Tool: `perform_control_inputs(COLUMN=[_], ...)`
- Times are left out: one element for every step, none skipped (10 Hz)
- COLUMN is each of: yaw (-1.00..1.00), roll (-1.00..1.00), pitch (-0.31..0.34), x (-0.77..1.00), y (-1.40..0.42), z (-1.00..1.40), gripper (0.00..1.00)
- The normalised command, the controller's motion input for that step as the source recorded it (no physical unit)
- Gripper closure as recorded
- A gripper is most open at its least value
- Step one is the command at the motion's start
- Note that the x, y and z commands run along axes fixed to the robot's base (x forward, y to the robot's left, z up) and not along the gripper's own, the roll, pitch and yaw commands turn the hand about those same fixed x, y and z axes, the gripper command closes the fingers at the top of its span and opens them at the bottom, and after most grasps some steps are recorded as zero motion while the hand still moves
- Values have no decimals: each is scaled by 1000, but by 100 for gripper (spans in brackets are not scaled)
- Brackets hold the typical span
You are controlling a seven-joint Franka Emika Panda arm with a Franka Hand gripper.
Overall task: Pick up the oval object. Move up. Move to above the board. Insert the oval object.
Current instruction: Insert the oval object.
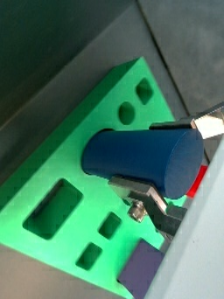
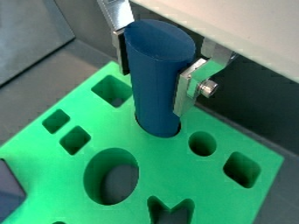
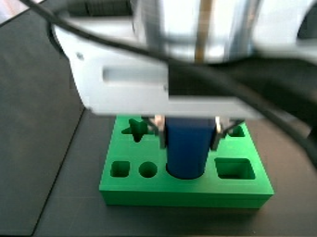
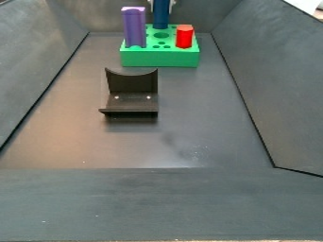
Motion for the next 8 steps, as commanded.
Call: perform_control_inputs(yaw=[17, 17, 74, 111, 114, 0, 0, 0], roll=[94, 147, 197, 190, 184, 13, 0, 0], pitch=[-20, -53, -50, -60, -41, -56, -4, 0], x=[23, 0, 149, 143, 203, 0, 0, 0], y=[-60, -109, -129, -111, -114, 0, 0, 0], z=[-434, -586, -854, -857, -874, -114, 0, 0], gripper=[100, 100, 100, 100, 100, 100, 100, 100])
